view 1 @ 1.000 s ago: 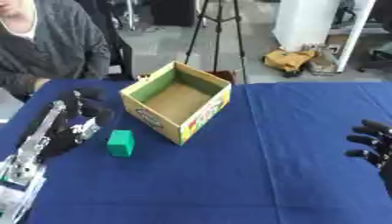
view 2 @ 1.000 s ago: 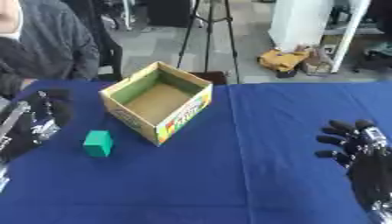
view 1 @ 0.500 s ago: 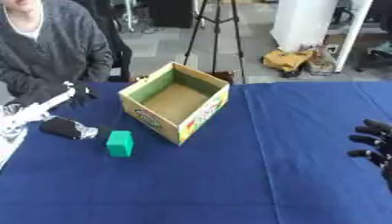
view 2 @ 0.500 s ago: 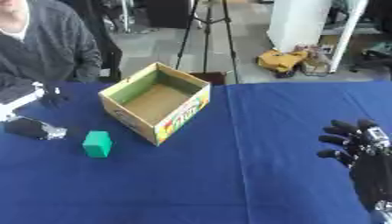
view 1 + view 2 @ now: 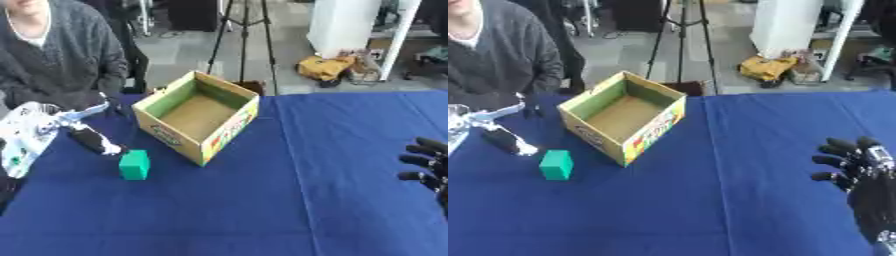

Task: Pick up objects on the table and place them in the box.

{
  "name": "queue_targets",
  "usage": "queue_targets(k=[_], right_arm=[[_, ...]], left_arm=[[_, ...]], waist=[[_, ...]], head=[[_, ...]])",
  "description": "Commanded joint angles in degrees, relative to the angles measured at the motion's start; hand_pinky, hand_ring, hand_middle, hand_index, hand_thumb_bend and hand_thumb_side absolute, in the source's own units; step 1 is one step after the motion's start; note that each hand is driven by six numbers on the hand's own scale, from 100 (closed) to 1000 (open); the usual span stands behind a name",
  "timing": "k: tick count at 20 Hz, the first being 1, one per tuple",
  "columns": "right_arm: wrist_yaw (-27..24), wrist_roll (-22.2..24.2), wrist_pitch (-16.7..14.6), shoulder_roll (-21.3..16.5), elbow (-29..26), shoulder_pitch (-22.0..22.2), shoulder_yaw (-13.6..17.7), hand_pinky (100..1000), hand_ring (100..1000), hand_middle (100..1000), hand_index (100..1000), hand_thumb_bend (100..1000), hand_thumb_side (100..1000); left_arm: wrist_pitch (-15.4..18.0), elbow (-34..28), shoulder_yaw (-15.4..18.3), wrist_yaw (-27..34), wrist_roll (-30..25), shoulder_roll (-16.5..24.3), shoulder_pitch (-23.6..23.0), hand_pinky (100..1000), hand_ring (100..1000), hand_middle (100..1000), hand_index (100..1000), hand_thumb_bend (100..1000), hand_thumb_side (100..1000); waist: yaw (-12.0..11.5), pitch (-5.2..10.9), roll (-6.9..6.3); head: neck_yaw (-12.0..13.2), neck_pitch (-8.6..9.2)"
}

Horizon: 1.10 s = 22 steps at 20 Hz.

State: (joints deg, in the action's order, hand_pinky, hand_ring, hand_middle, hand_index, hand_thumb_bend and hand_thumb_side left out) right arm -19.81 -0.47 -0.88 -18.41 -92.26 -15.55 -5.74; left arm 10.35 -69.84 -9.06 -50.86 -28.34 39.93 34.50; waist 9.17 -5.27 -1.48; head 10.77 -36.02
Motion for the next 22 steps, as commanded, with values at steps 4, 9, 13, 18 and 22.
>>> queue_targets(k=[4, 9, 13, 18, 22], right_arm=[[0.03, 0.26, -0.03, -0.92, -0.98, -0.61, 0.0, 572, 732, 699, 805, 100, 1000], [-0.02, 0.3, -0.04, -0.83, -1.02, -0.7, -0.02, 572, 732, 699, 805, 100, 1000], [-0.02, 0.3, -0.04, -0.78, -1.03, -0.73, 0.0, 572, 732, 699, 805, 100, 1000], [-0.02, 0.18, -0.08, -0.86, -1.06, -0.74, 0.11, 572, 732, 699, 805, 100, 1000], [-0.03, 0.2, -0.08, -0.82, -1.05, -0.7, 0.11, 572, 732, 699, 805, 100, 1000]], left_arm=[[2.5, 4.53, -0.62, -7.76, 2.76, -2.32, 2.65, 676, 702, 716, 795, 525, 378], [4.02, 7.42, -0.68, -11.18, 5.01, -4.19, 3.22, 680, 700, 712, 785, 495, 364], [5.31, 8.96, -0.72, -11.22, 4.65, -5.11, 3.01, 680, 687, 699, 781, 474, 360], [5.58, 8.08, -0.18, -8.24, 1.97, -4.64, 2.98, 685, 685, 700, 783, 456, 370], [4.28, 5.4, 0.82, -6.64, -0.36, -3.43, 3.26, 695, 697, 715, 790, 489, 392]], waist=[[0.19, 0.67, 0.18], [0.29, 0.57, 0.26], [0.34, 0.44, 0.32], [0.31, 0.37, 0.47], [0.18, 0.52, 0.47]], head=[[0.18, -0.21], [0.25, -0.13], [0.2, -0.1], [0.18, -0.04], [0.08, -0.03]])
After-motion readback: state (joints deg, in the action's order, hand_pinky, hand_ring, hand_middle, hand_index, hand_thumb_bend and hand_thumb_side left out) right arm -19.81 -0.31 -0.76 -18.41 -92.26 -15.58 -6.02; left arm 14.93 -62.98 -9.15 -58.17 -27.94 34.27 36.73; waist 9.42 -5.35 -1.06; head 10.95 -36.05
